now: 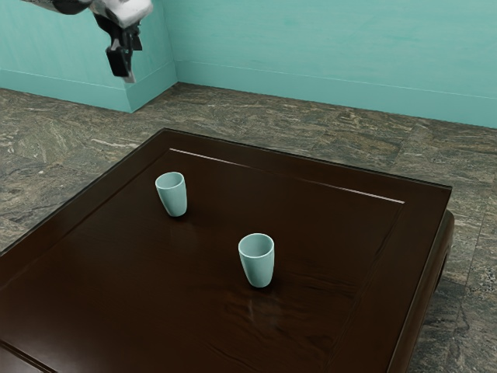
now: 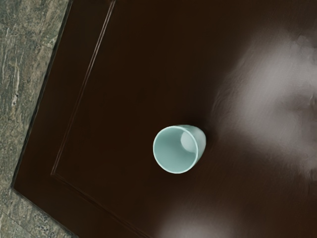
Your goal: Place the left cup onto the right cup
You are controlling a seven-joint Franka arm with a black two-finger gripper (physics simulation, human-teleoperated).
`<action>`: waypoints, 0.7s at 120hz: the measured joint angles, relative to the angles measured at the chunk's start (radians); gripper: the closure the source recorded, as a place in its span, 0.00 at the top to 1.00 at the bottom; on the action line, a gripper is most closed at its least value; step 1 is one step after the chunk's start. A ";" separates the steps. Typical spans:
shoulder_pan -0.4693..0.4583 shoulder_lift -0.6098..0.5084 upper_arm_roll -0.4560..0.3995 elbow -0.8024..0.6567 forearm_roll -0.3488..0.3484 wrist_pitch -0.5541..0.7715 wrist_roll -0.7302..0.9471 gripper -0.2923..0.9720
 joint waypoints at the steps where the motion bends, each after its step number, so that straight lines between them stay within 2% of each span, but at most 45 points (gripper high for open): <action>1: 0.004 0.004 0.000 -0.002 -0.006 -0.004 0.000 0.77; 12: 0.072 0.030 0.001 -0.034 -0.063 -0.019 -0.001 0.77; 21: 0.092 0.073 0.002 -0.064 -0.090 0.009 -0.001 0.77; 47: 0.122 0.207 0.001 -0.055 -0.126 0.065 0.018 0.77; 84: 0.129 0.327 0.000 -0.069 -0.159 0.136 0.043 0.77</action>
